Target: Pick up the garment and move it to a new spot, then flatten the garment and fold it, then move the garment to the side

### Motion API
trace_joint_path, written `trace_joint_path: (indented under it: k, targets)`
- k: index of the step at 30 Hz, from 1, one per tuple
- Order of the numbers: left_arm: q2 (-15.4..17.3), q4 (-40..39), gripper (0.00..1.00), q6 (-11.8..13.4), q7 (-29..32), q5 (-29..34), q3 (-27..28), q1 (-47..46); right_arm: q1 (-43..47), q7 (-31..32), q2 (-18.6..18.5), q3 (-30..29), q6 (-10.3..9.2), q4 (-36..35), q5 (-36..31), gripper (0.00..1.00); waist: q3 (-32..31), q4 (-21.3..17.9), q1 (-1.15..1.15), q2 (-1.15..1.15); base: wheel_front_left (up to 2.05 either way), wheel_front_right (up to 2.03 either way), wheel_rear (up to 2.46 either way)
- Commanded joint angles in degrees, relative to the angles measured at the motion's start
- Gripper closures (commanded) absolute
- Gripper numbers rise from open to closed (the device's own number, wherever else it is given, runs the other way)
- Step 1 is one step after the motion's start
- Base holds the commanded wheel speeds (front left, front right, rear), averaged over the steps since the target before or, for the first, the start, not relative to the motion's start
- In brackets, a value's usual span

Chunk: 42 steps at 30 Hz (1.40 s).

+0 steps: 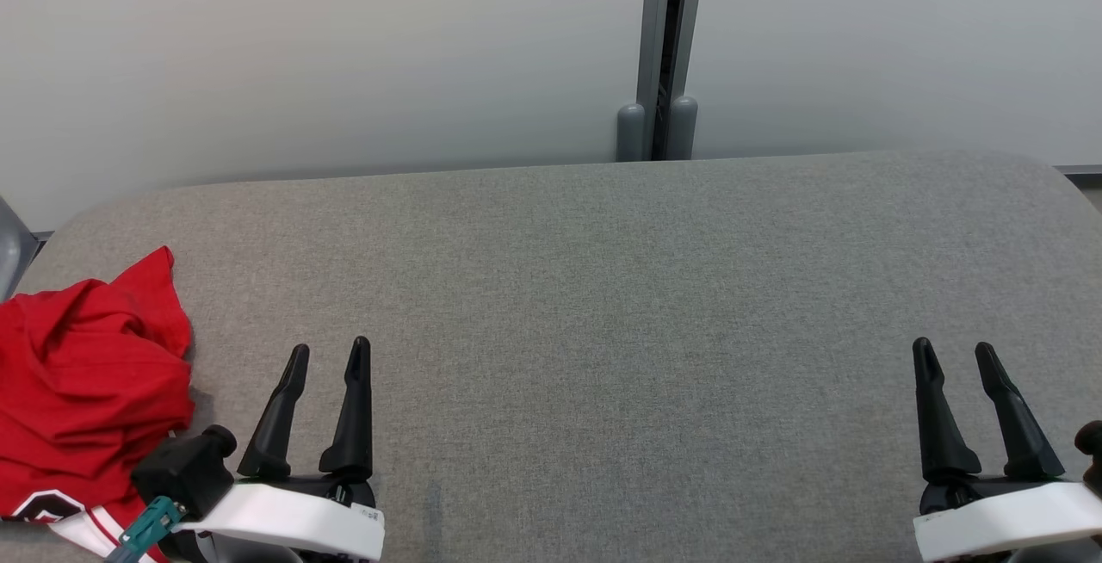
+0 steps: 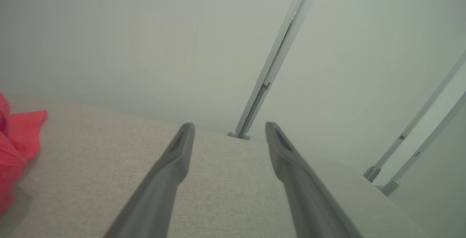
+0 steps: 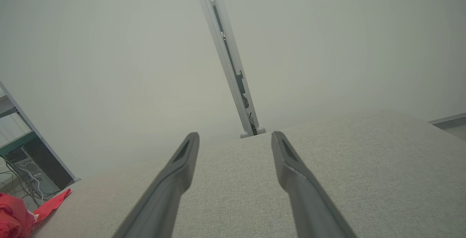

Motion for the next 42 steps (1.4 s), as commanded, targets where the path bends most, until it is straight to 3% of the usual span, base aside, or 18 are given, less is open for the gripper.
trace_joint_path:
  k: [1, 24, 42]
  targets:
    - [0.49, 0.1, 0.0, 0.45, -0.5, 1.95, -0.13, -1.53, -1.33, -0.87, -0.47, 0.4, 0.09, 0.16, -2.21, 0.0, 0.0, 0.03, 0.0, 0.0, 0.0, 0.0, 0.0]
    - [0.87, 4.29, 0.0, 2.55, 0.05, 12.03, -1.29, -3.99, -4.48, -4.04, 0.71, 1.15, 0.11, 6.72, -14.88, 0.0, -0.04, 0.27, 0.0, 0.0, 0.0, 0.0, 0.0]
    - [0.08, 7.97, 0.0, 5.77, 1.21, 16.98, -1.3, -5.0, -6.33, -5.07, 1.59, 1.42, 0.12, 11.97, -19.32, 0.0, 0.16, 0.83, 0.0, 0.0, 0.0, 0.0, 0.0]
